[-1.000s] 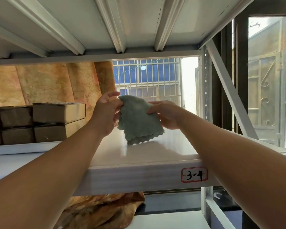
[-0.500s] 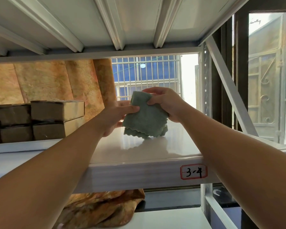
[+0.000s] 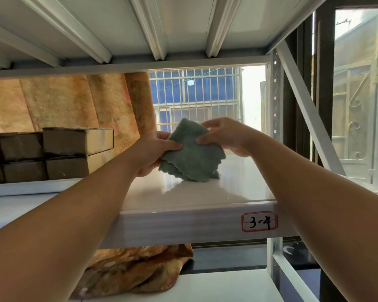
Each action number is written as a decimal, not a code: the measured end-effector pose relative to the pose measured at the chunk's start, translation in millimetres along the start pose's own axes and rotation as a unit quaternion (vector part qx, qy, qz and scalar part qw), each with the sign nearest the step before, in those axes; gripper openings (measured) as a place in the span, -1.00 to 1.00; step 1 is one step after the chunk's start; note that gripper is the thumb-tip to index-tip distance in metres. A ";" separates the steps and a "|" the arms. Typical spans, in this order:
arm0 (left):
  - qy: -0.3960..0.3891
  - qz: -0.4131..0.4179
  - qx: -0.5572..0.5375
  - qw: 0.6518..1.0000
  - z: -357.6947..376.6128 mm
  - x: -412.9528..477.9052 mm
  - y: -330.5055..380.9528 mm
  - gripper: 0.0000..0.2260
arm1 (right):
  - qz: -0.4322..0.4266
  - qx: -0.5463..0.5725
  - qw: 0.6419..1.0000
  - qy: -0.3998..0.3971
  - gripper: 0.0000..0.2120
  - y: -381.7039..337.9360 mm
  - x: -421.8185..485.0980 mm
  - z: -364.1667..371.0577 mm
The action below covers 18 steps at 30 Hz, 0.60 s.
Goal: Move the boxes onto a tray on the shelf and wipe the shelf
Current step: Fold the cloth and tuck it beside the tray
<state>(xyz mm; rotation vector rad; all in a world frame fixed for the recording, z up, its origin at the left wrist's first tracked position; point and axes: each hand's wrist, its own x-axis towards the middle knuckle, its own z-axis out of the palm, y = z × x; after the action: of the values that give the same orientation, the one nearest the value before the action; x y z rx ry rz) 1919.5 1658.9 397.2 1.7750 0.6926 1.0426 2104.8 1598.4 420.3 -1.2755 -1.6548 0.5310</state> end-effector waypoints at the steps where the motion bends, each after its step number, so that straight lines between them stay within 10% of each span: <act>1: 0.008 -0.002 0.007 1.000 -0.4 0.1 -0.6 -0.77 | 0.017 -0.063 0.998 -0.025 -0.80 2.1 -0.8 2.0; 11: 0.059 -0.019 0.014 0.998 0.0 2.4 -4.4 -0.74 | -0.132 -0.266 0.944 0.141 -0.86 5.0 4.0 14.0; 18: 0.043 -0.025 -0.094 0.994 -3.6 0.6 -0.9 -0.88 | -0.104 -0.076 0.992 0.008 -0.65 -6.4 -5.0 13.8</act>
<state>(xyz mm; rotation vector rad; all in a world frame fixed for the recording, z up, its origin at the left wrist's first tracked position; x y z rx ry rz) 1916.7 1661.2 397.3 1.5521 0.6657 1.1191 2089.6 1594.3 416.9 -1.1933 -1.8176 0.2727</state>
